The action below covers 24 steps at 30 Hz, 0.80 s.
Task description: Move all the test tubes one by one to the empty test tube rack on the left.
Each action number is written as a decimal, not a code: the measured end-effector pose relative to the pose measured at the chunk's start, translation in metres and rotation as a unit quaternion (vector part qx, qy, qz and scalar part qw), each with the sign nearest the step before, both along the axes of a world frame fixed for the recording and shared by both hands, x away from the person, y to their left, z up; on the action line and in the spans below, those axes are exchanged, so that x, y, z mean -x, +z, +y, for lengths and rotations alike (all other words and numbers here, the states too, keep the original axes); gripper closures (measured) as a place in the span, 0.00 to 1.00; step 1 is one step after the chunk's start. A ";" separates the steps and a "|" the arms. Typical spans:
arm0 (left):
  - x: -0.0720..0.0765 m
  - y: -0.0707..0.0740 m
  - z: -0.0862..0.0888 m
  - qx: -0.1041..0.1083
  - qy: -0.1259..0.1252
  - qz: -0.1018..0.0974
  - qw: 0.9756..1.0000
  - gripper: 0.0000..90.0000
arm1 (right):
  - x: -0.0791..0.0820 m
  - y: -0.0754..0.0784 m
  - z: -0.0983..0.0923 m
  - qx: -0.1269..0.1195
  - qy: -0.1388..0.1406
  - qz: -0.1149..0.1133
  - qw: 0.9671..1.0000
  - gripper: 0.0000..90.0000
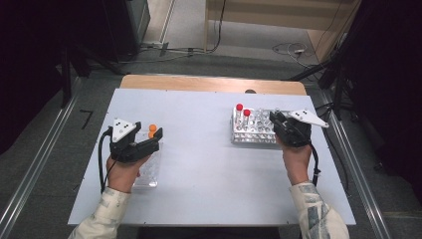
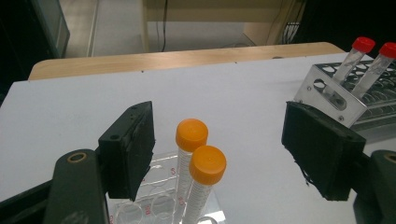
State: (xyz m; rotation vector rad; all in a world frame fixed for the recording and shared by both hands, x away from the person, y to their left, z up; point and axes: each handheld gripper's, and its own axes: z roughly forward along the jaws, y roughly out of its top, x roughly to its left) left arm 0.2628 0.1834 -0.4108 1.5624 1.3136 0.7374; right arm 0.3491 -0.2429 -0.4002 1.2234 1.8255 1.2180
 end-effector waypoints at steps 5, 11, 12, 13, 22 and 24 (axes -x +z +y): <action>0.002 0.002 0.000 0.003 -0.002 -0.004 1.000 0.29 | 0.014 0.006 0.004 -0.002 0.026 0.005 1.000 0.82; 0.002 0.003 -0.003 0.002 -0.005 -0.006 1.000 0.29 | 0.032 0.009 0.010 0.003 0.061 0.006 0.998 0.82; 0.003 0.004 -0.004 0.003 -0.005 -0.007 1.000 0.29 | 0.035 0.009 0.012 0.001 0.066 0.007 0.998 0.82; 0.003 0.004 -0.005 0.003 -0.006 -0.007 1.000 0.29 | 0.037 0.009 0.014 0.001 0.072 0.007 0.997 0.82; 0.006 0.008 -0.011 0.002 -0.019 -0.014 1.000 0.29 | 0.050 0.002 0.036 0.003 0.120 0.022 0.992 0.82; 0.008 0.010 -0.013 0.003 -0.024 -0.017 1.000 0.29 | 0.052 -0.001 0.043 0.008 0.131 0.026 0.991 0.82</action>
